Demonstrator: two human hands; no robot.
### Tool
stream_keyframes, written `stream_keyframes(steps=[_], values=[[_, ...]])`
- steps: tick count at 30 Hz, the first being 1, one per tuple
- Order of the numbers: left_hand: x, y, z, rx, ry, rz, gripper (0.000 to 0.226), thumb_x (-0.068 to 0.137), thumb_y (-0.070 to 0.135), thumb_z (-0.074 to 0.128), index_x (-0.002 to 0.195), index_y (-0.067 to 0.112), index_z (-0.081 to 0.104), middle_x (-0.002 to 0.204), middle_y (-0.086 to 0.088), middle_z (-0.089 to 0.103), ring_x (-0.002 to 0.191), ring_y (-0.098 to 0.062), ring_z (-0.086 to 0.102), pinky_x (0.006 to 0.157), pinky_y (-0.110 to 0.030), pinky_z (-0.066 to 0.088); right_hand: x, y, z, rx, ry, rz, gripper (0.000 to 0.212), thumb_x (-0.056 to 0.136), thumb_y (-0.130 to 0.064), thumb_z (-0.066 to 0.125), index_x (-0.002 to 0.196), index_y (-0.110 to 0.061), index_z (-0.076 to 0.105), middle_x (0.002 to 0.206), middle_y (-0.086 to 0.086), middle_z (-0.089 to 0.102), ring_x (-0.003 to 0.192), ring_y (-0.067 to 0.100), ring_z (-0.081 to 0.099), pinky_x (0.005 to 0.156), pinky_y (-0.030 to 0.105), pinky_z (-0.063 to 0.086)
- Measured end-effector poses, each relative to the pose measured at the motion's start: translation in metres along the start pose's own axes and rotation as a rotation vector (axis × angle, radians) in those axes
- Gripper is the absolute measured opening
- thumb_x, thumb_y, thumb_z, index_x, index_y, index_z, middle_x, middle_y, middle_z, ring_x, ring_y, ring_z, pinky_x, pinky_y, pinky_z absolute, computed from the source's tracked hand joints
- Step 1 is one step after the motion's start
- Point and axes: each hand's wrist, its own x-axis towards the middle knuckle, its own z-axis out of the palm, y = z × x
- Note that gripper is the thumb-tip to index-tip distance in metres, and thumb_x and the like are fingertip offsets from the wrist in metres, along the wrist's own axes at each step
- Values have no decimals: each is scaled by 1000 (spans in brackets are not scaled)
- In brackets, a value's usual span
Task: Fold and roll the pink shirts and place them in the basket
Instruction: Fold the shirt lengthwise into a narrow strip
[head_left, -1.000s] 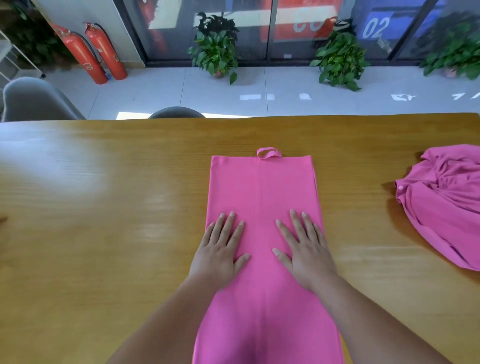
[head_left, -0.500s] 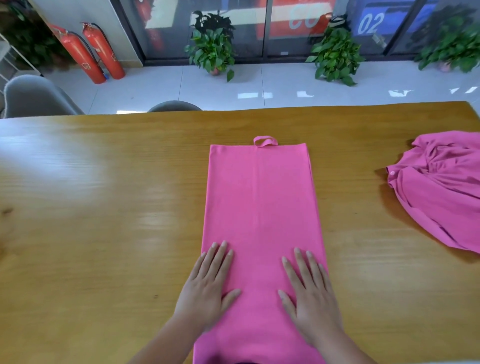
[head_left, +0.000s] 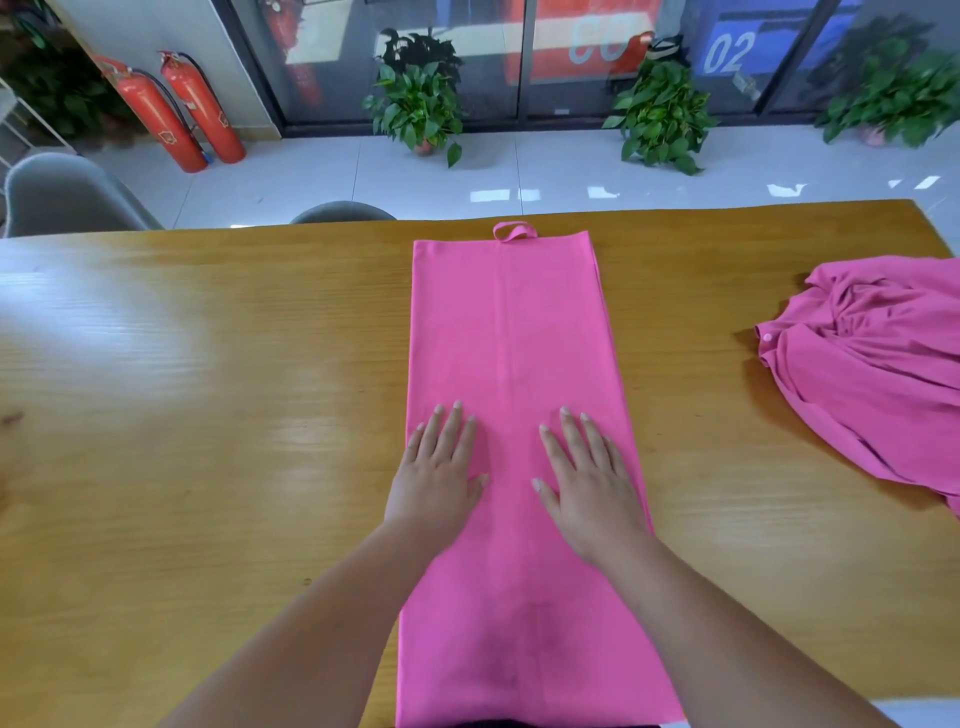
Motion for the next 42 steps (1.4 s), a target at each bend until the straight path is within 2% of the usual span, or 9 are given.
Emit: stream_keyframes(steps=[4,8,16,21,26,28,31,37,42], values=[[-61,21,30,-80,21,117,80,110,65,30,170,20,4,178,-2,-7,164,-23,-12,133,-48,10,-62,-28,21,4,-34,-128,75,108,-65,22,170,-29,1,176,1,-18,162,26,-20,132,52,10],[-106,-8,48,-53,30,100,86,106,69,39,170,18,11,179,-2,2,165,-25,1,129,-48,17,-105,3,37,32,18,-6,78,106,-67,36,170,-32,9,178,1,-6,164,28,-6,129,53,16],[-33,-28,23,99,-49,111,89,106,75,22,170,19,-2,178,-2,-12,163,-24,-13,131,-49,12,-37,32,18,-5,-8,16,76,106,-70,22,169,-34,-1,177,-1,-13,163,25,-15,131,52,13],[11,-12,-4,135,-73,18,84,108,66,19,169,14,-7,175,-8,-20,160,-27,-25,132,-49,-3,7,22,-5,-14,-37,61,74,107,-65,13,169,-29,-8,174,3,-24,161,27,-22,132,51,3],[-45,32,20,-29,-12,116,85,108,73,18,170,18,-2,177,-6,-15,162,-24,-18,133,-47,3,-45,-18,14,13,-35,-101,75,109,-66,18,169,-29,-6,175,1,-22,161,26,-23,132,53,7],[-82,27,37,-28,-3,156,88,107,74,28,170,17,5,178,-5,-5,164,-25,-7,131,-48,12,-79,-13,29,17,-17,-68,76,108,-66,27,170,-31,1,177,1,-15,163,27,-15,131,53,14],[-103,6,46,-23,6,139,91,105,74,36,170,17,8,178,-4,0,165,-26,0,129,-48,14,-104,12,37,53,12,30,78,106,-68,36,170,-33,10,178,1,-5,164,28,-6,129,54,19],[-53,-3,29,78,-44,156,90,106,76,20,169,18,-4,177,-3,-14,163,-23,-16,132,-47,10,-65,28,27,-1,-6,44,75,107,-70,21,169,-35,-3,177,-1,-17,162,25,-19,131,52,12],[-30,3,16,96,-32,130,89,106,74,16,170,13,1,177,-10,-13,162,-27,-18,133,-50,8,-40,19,13,7,13,80,73,109,-66,15,170,-30,-1,176,3,-18,162,26,-19,132,52,10]])
